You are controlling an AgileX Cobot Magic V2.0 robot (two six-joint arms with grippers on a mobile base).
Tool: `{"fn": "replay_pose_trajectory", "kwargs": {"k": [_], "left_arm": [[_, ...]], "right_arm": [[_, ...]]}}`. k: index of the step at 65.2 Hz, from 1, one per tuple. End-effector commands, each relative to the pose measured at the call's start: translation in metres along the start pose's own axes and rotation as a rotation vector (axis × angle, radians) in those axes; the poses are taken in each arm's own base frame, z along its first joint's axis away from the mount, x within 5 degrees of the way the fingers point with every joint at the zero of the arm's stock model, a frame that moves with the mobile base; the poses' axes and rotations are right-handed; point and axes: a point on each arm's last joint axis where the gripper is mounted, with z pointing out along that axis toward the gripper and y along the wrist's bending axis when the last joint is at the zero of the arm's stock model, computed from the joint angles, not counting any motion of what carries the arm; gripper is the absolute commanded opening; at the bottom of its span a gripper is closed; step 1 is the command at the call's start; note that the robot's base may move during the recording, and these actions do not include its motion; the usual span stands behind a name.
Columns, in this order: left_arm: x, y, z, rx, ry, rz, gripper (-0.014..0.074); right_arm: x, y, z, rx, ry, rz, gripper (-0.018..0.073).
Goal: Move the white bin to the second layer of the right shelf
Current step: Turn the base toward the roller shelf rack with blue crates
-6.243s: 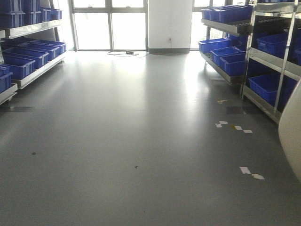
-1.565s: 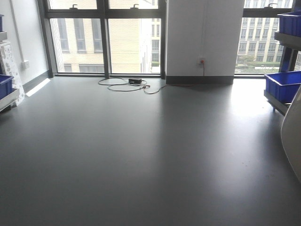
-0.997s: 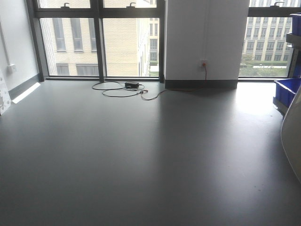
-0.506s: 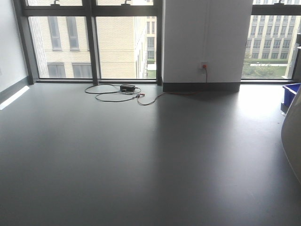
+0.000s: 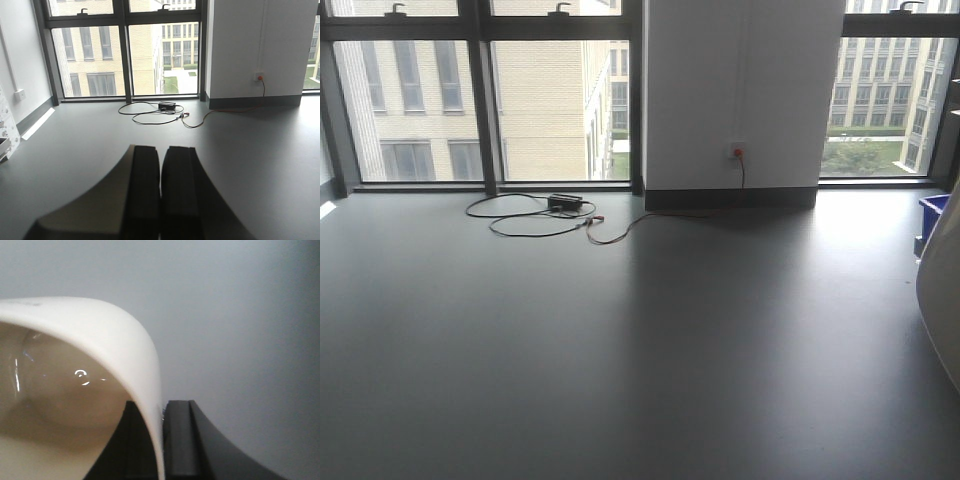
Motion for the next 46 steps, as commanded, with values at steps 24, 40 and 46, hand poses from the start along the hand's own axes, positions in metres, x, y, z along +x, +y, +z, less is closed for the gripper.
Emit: {"fn": "replay_pose_trajectory", "kwargs": {"k": [24, 40, 46], "left_arm": [[0.0041, 0.0002, 0.0003, -0.004, -0.061, -0.009, 0.0085], [0.0041, 0.0002, 0.0003, -0.004, -0.061, -0.009, 0.0085], [0.0041, 0.0002, 0.0003, -0.004, -0.061, -0.009, 0.0085]], "right_arm": [[-0.0098, 0.001, -0.0071, -0.01, -0.078, 0.0, 0.0052], [-0.0098, 0.001, -0.0071, -0.01, -0.078, 0.0, 0.0052], [-0.0097, 0.0009, -0.0072, -0.01, -0.077, 0.0, 0.0052]]}}
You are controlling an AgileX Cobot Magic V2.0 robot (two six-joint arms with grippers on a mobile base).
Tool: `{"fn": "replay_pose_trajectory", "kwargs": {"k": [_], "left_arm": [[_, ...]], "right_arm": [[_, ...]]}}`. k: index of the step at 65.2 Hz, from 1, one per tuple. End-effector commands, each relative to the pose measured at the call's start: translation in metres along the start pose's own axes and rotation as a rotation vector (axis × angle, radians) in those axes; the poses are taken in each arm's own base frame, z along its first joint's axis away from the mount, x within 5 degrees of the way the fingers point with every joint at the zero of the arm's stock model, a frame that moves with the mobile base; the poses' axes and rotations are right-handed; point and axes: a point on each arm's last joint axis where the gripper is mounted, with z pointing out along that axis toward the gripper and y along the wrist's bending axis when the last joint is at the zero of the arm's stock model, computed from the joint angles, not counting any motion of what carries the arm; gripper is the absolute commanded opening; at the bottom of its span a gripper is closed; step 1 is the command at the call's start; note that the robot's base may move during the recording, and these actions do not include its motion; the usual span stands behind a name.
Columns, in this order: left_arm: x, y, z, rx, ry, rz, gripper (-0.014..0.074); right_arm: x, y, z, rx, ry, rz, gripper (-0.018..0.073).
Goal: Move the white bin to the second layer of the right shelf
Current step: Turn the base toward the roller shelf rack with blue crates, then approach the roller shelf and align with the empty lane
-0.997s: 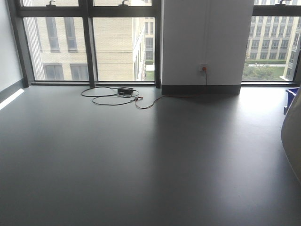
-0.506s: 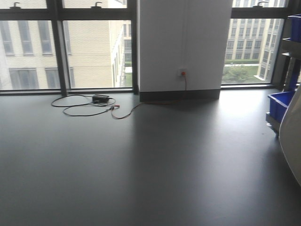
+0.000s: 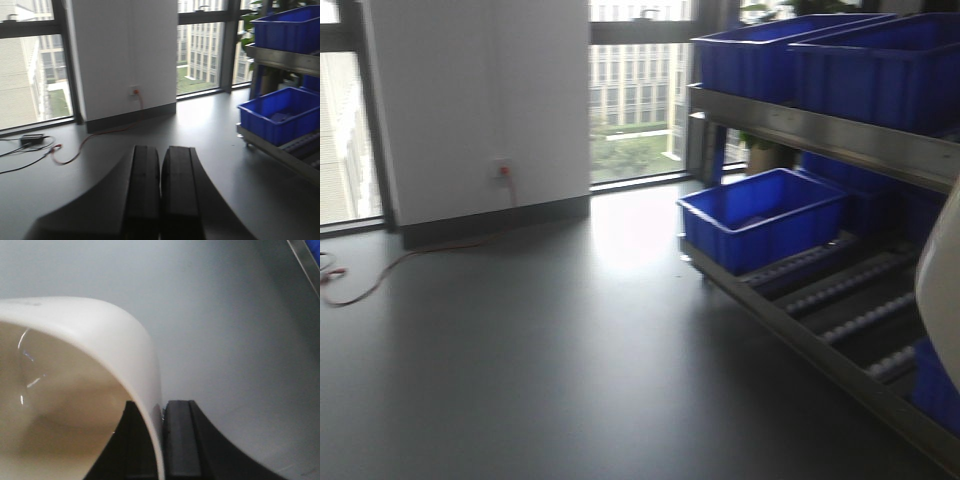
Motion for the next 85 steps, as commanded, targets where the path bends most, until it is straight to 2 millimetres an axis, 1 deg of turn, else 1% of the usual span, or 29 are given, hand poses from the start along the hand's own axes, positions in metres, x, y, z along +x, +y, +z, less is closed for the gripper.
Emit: {"fn": "replay_pose_trajectory", "kwargs": {"k": [1, 85], "left_arm": [[0.0041, 0.0002, 0.0003, -0.004, -0.061, -0.009, 0.0085], [0.0041, 0.0002, 0.0003, -0.004, -0.061, -0.009, 0.0085]], "right_arm": [[-0.0095, 0.0009, -0.0071, -0.009, -0.076, 0.0, 0.0052], [-0.0091, 0.0009, -0.0071, -0.009, -0.071, 0.001, 0.0052]]}}
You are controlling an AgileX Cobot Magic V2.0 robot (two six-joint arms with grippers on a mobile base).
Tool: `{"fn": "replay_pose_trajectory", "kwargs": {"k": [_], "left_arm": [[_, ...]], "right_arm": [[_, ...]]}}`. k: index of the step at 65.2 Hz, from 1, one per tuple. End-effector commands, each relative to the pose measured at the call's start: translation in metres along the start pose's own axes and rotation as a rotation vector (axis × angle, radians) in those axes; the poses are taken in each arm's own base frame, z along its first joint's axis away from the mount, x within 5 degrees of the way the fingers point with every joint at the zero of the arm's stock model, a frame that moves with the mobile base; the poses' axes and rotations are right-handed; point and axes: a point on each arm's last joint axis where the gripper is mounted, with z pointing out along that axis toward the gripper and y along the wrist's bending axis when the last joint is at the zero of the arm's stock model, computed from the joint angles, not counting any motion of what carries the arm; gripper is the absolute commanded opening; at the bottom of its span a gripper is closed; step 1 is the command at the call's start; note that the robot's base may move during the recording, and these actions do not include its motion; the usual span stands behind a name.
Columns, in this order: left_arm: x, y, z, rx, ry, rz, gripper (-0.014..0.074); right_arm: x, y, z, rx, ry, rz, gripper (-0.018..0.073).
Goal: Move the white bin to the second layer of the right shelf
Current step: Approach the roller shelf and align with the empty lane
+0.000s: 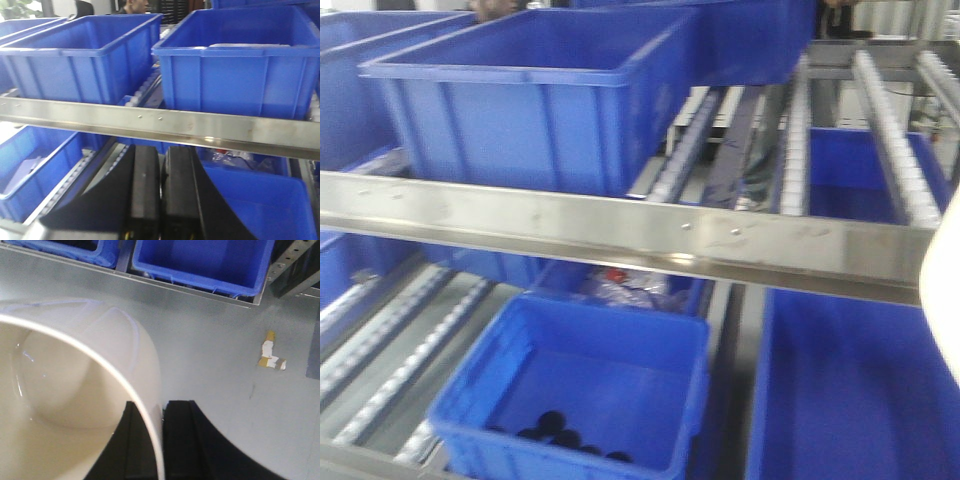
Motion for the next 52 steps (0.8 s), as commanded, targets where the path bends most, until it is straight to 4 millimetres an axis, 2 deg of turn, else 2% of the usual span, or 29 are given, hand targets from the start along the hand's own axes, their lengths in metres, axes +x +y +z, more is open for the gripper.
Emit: {"fn": "replay_pose_trajectory", "kwargs": {"k": [1, 52], "left_arm": [[0.0041, 0.0002, 0.0003, -0.004, -0.061, -0.009, 0.0085], [0.0041, 0.0002, 0.0003, -0.004, -0.061, -0.009, 0.0085]], "right_arm": [[-0.0095, 0.001, -0.0072, -0.01, -0.076, 0.001, 0.0052], [-0.0095, 0.001, -0.0072, -0.01, -0.076, 0.001, 0.0052]]}}
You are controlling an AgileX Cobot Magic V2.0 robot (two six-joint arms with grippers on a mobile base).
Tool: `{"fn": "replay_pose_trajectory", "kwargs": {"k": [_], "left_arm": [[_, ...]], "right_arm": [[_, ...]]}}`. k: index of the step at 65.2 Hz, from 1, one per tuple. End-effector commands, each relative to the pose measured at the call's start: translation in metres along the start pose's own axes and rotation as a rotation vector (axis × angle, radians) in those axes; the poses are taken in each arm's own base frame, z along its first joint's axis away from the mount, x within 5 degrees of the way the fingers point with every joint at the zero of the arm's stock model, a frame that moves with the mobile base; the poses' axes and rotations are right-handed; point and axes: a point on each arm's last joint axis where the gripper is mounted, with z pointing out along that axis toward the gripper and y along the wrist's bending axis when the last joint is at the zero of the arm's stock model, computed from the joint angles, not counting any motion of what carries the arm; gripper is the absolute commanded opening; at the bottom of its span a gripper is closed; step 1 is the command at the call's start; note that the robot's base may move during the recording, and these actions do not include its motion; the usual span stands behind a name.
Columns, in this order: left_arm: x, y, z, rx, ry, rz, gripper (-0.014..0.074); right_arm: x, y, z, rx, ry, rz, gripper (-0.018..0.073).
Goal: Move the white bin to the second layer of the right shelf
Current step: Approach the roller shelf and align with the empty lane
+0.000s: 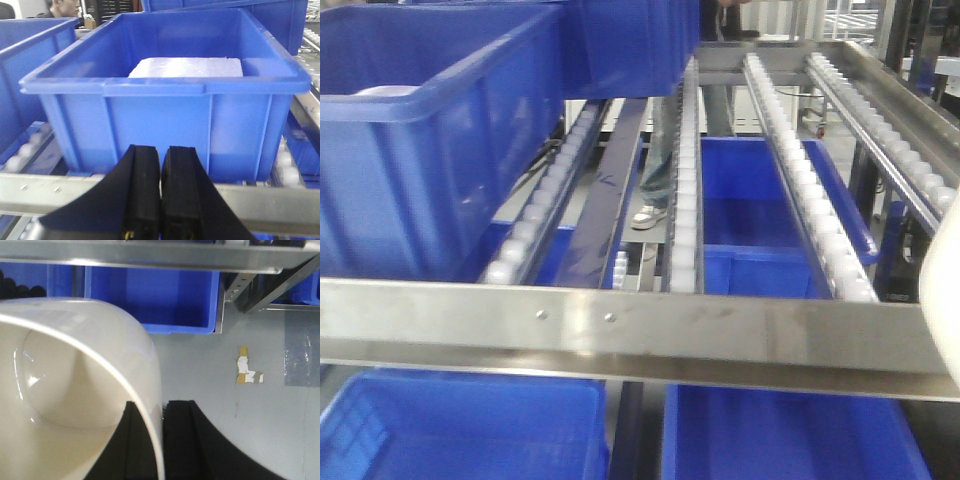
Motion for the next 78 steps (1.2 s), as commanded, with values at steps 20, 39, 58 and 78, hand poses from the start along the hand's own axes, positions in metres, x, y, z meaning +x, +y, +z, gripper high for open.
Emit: {"fn": "replay_pose_trajectory", "kwargs": {"k": [20, 39, 58, 78], "left_arm": [[0.0041, 0.0002, 0.0003, -0.004, -0.061, -0.009, 0.0085], [0.0041, 0.0002, 0.0003, -0.004, -0.061, -0.009, 0.0085], [0.0041, 0.0002, 0.0003, -0.004, -0.061, -0.009, 0.0085], [0.0041, 0.0002, 0.0003, -0.004, -0.061, -0.009, 0.0085]], "right_arm": [[-0.0095, 0.001, -0.0072, -0.01, -0.076, 0.001, 0.0052], [-0.0095, 0.001, -0.0072, -0.01, -0.076, 0.001, 0.0052], [-0.0095, 0.001, -0.0072, -0.01, -0.076, 0.001, 0.0052], [-0.0095, 0.001, -0.0072, -0.01, -0.076, 0.001, 0.0052]]}}
